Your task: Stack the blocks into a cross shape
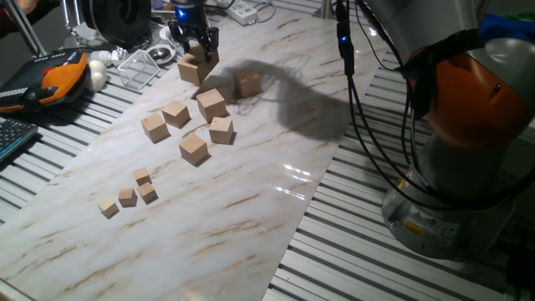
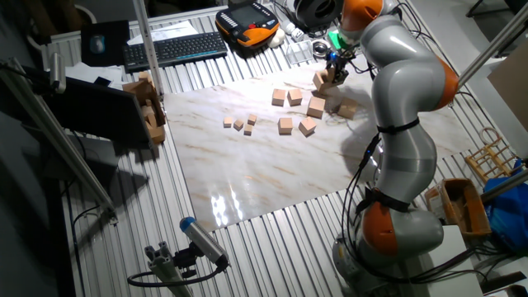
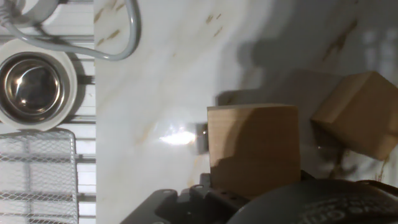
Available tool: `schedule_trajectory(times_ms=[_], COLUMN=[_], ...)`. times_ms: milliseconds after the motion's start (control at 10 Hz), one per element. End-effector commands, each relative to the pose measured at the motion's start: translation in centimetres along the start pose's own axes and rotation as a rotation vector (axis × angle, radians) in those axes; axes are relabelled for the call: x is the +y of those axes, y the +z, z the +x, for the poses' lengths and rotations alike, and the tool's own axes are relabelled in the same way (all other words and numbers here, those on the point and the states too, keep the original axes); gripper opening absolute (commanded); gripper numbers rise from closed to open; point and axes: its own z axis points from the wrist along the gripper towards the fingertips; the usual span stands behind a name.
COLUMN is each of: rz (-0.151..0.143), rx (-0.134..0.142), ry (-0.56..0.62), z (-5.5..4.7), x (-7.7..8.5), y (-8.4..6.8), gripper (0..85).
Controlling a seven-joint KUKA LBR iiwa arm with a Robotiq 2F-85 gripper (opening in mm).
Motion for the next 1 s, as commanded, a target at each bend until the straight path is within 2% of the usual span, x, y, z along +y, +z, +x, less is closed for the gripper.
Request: schedule_trajectory(times_ms=[0, 200, 400, 500, 700, 900], rz=[-0.007, -0.011, -0.016, -0.011, -0.013, -0.056], rx=[-0.003, 0.003, 0.023, 0.014, 0.023, 0.015], ry=[-0.004, -0.009, -0.001, 0.007, 0.000, -0.060], z=[-0.11, -0.13, -0.13, -0.13, -0.13, -0.13], x=[-0.03, 0.06, 0.06, 0.06, 0.06, 0.06], y=[0.01, 0.09, 0.09, 0.09, 0.09, 0.09], gripper=[0.0, 0.0, 0.0, 0.0, 0.0, 0.0])
